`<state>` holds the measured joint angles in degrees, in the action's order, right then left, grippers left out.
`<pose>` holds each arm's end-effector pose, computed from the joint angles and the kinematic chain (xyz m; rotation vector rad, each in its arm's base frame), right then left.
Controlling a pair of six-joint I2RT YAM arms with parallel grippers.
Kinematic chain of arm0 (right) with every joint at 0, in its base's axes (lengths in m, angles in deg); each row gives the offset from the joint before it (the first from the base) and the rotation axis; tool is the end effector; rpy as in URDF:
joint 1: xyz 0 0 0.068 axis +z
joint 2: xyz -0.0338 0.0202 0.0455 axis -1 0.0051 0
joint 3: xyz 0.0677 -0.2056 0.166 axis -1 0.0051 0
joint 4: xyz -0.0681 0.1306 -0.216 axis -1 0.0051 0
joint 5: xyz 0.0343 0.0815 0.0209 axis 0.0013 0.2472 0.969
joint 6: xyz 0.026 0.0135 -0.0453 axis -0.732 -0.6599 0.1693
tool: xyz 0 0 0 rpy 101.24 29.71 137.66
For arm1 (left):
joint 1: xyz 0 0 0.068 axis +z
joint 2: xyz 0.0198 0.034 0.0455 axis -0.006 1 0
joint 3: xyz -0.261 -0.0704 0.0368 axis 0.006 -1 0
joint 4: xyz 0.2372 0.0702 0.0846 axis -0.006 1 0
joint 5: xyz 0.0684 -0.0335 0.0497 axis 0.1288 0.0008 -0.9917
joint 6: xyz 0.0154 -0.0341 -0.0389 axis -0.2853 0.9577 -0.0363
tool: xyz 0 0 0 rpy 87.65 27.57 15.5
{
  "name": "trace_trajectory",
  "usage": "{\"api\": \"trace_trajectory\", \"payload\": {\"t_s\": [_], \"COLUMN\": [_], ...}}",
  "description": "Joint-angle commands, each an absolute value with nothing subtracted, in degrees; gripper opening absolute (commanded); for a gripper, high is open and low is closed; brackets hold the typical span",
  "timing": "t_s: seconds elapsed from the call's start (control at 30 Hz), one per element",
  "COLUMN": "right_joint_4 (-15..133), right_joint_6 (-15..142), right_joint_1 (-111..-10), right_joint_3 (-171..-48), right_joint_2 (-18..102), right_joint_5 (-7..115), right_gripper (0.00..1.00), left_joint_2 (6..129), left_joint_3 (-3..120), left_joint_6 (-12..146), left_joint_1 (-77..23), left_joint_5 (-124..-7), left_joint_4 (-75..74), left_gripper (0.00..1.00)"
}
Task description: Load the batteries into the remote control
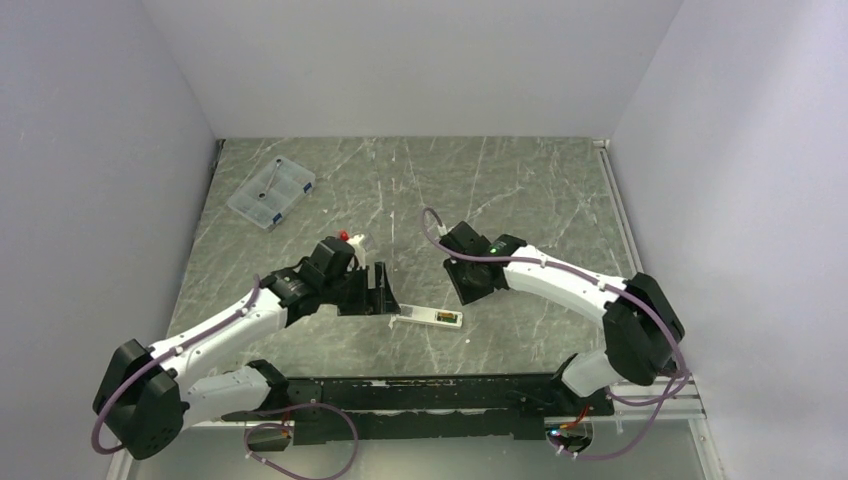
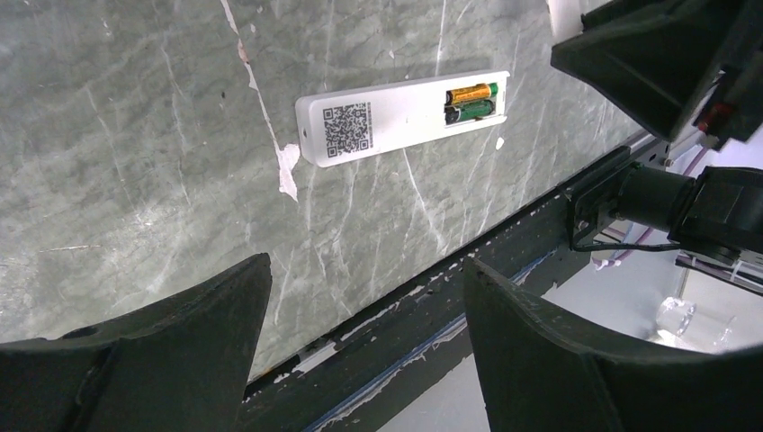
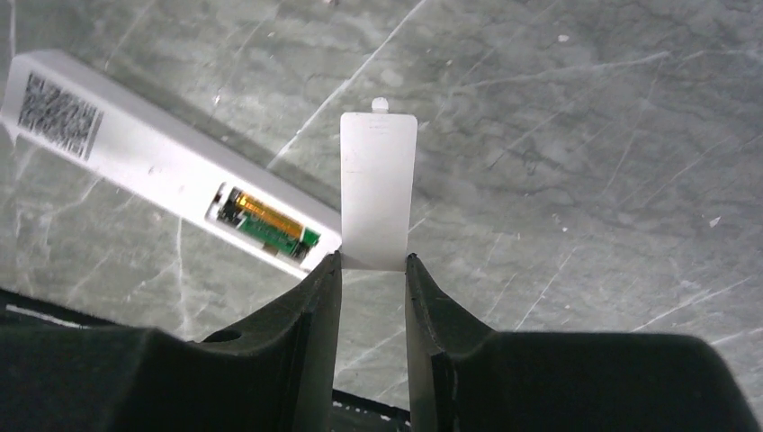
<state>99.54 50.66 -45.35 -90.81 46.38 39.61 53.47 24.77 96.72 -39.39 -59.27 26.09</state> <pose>0.2041 0.1934 0.2112 -0.5610 2.7120 0.1196 0.1625 -0.1433 0.2256 0.0735 2.5859 -0.8992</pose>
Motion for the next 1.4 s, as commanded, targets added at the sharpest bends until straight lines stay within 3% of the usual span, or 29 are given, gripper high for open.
{"api": "trace_trajectory", "payload": {"t_s": [0.0, 0.27, 0.6, 1.37], "right_joint_4": [101.8, 103.1, 104.9, 102.6], "right_joint_6": [51.3, 50.8, 48.2, 43.1], "right_joint_1": [-43.0, -40.6, -39.6, -38.1], "right_joint_3": [-89.6, -87.4, -87.1, -81.9], "right_joint_2": [42.4, 37.8, 35.1, 31.4], "right_joint_5": [38.2, 38.5, 40.9, 44.0], "right_gripper": [0.13, 0.13, 0.13, 0.13], "left_joint_2": [55.0, 58.1, 61.9, 79.0], "left_joint_3": [24.4, 20.8, 17.0, 24.1], "left_joint_6": [98.0, 105.2, 112.6, 111.7], "left_joint_1": [-39.6, -39.9, -40.5, -39.8], "left_joint_5": [-56.1, -49.2, -50.3, -51.3], "left_joint_4": [24.4, 19.2, 9.8, 2.6], "left_gripper": [0.83, 0.8, 0.82, 0.81]}}
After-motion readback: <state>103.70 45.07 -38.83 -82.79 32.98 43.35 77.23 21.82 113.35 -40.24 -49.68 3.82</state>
